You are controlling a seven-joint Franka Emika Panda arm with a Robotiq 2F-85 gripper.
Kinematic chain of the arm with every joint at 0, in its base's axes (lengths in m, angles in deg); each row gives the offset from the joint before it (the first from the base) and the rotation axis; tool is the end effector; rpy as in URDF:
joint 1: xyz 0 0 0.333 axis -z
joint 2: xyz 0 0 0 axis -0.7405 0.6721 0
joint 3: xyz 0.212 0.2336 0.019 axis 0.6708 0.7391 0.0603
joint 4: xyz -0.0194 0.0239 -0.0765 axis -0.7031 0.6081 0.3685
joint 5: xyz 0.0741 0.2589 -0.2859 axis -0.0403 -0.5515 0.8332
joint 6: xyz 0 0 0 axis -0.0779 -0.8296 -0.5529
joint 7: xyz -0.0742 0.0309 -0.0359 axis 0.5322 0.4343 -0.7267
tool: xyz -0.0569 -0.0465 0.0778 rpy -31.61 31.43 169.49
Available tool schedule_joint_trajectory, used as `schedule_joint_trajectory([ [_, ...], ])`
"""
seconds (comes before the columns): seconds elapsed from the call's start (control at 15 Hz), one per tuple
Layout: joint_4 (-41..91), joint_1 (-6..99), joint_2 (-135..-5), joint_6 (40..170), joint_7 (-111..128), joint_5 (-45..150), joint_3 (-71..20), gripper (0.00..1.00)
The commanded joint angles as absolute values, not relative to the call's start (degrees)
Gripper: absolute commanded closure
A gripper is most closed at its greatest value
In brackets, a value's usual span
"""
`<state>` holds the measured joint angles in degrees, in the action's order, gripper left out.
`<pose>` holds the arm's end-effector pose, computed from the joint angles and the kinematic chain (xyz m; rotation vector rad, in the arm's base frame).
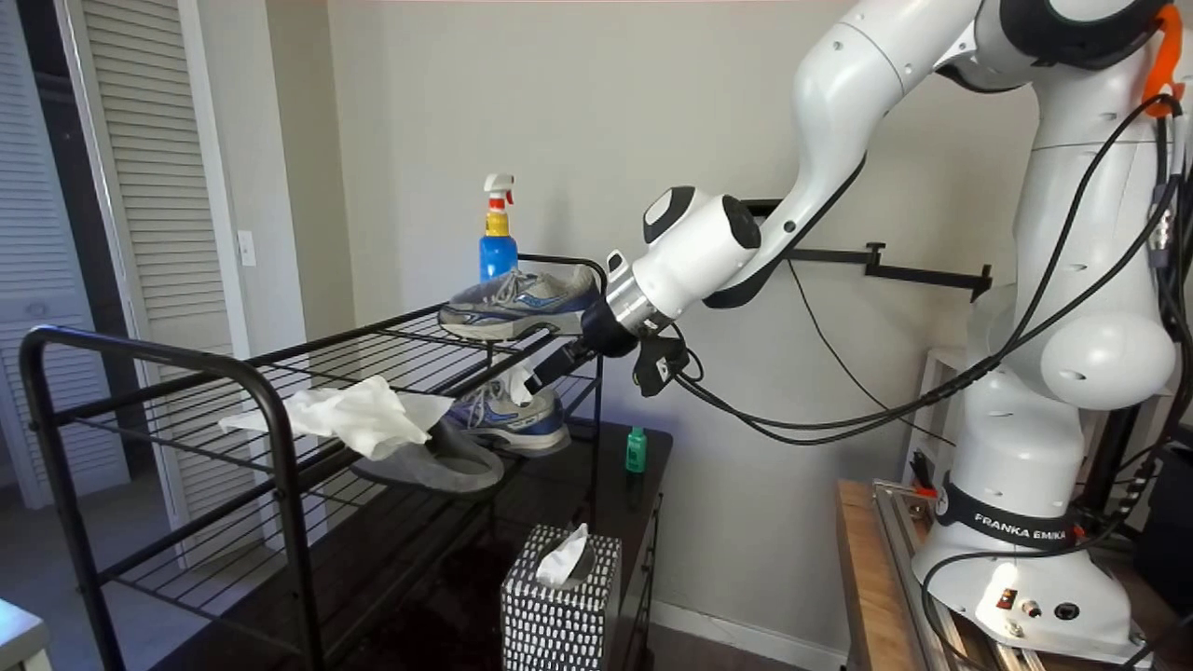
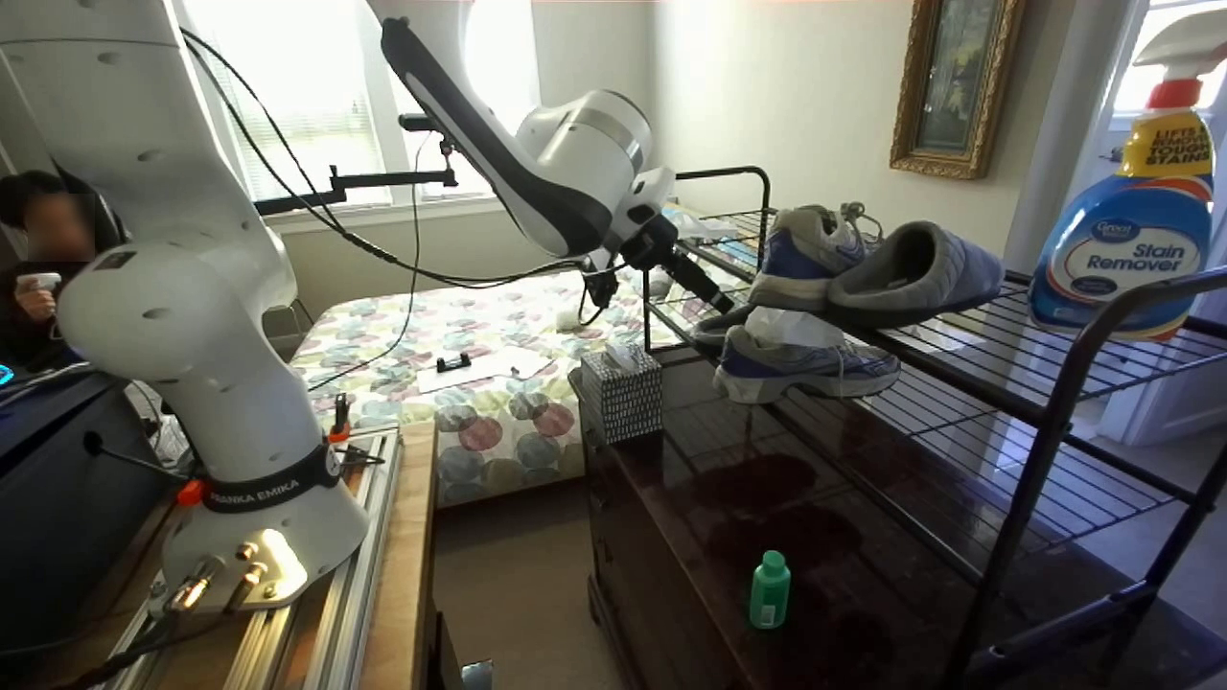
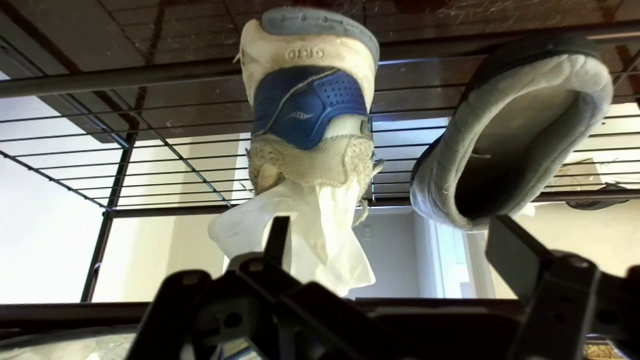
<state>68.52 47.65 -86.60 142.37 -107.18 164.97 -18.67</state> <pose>0.4639 0.0910 0.3244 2.8167 -0.1010 1.2481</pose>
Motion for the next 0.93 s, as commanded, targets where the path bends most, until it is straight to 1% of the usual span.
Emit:
schedule_joint_trajectory([
  [0.0, 67.9, 46.3, -84.4, 137.4, -113.3, 168.8, -17.2, 0.00],
  [0.27, 69.3, 45.2, -82.9, 132.3, -118.3, 171.0, -15.6, 0.00],
  [0.53, 70.7, 43.7, -81.6, 123.7, -125.0, 174.9, -13.4, 0.00],
  [0.87, 73.8, 42.7, -81.8, 114.7, -125.9, 172.7, -12.6, 0.00],
])
